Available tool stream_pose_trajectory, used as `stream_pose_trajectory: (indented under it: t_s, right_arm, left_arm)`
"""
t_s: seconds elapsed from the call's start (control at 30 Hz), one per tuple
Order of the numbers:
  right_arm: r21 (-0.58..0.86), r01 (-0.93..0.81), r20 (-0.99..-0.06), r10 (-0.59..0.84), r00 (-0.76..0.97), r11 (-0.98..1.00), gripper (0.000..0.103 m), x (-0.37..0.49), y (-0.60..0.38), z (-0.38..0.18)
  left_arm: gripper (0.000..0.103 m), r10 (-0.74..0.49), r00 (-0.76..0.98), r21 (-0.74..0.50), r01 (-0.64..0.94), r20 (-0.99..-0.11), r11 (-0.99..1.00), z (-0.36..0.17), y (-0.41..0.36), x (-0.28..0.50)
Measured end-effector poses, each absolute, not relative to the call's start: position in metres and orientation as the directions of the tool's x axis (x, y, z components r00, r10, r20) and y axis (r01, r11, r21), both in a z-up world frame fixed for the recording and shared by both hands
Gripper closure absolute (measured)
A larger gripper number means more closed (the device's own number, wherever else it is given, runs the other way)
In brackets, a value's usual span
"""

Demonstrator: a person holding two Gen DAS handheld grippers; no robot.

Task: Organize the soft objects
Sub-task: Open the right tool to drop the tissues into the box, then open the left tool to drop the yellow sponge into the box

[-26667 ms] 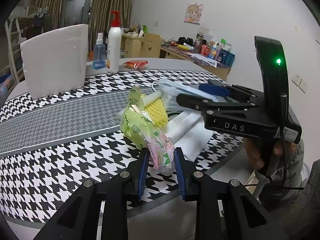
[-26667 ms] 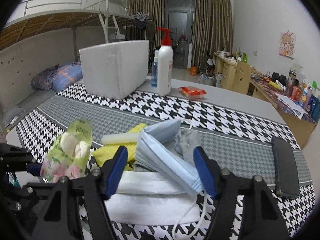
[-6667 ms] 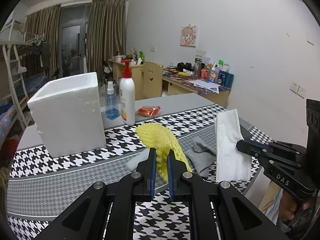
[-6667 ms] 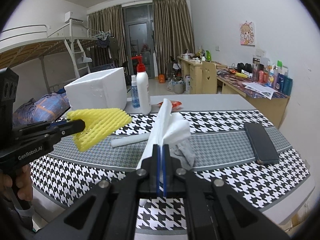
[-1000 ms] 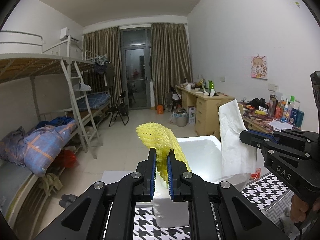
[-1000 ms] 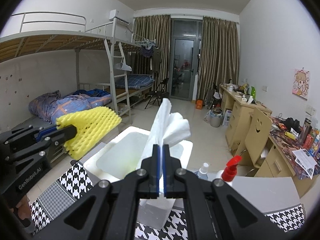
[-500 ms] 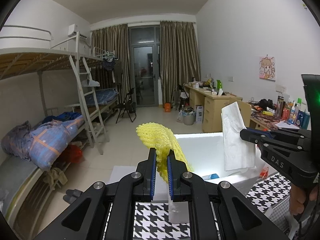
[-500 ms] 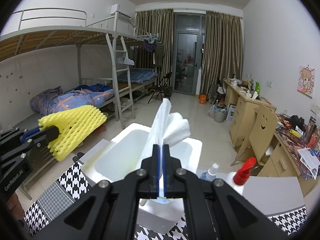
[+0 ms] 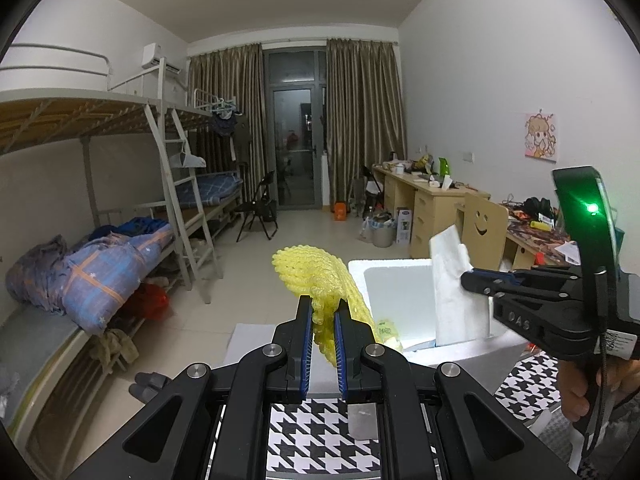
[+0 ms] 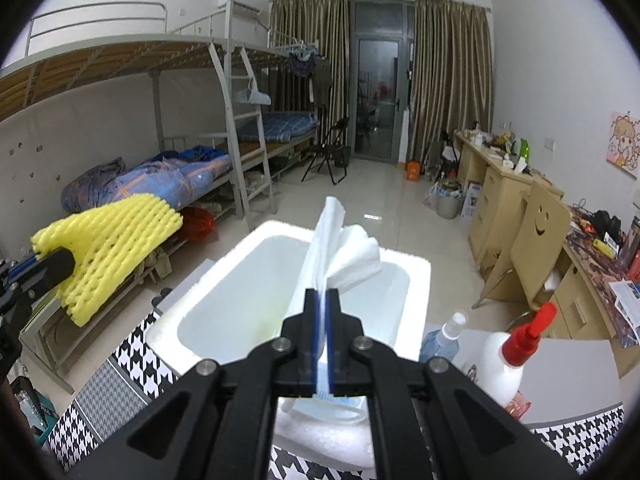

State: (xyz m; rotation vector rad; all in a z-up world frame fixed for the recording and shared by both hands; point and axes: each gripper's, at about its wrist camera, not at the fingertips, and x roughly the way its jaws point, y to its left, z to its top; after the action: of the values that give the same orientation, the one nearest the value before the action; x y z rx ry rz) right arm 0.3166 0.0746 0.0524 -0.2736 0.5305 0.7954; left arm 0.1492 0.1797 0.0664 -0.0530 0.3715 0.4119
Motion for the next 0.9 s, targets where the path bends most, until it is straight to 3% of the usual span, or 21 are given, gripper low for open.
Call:
stream_pose_trajectory:
  t_s: [0.03,0.1,0.17,0.53,0.9]
  right_arm:
    - [-0.042,-0.739,-0.561,0.596,0.574,0.673,0.081,0.317,0.076,0.050]
    - [-0.043,-0.737,-0.577,0.586,0.569,0.674,0.038,0.318,0.077,0.048]
    - [-0.030,-0.742,-0.572,0.598,0.562,0.669,0.029,0.319,0.075,0.048]
    - [-0.036,-0.734,-0.524,0.613,0.592,0.678,0.027,0.306,0.058,0.065]
    - [0.014,-0.691,-0.477,0.612,0.631,0.723,0.017,0.289,0.024,0.082]
  left_arm:
    - [0.092,0.379,0.850,0.023,-0.399,-0.365,0.917,0.067,0.179,0.150]
    - [0.092,0.375,0.853,0.020,-0.395,-0.364,0.918,0.066,0.179,0.149]
    - [0.092,0.367,0.857,0.013,-0.389,-0.362,0.921,0.067,0.180,0.148]
    - [0.092,0.355,0.859,0.007,-0.379,-0.368,0.925,0.066,0.182,0.149]
    - [0.092,0.326,0.879,0.011,-0.344,-0.348,0.939,0.074,0.166,0.149]
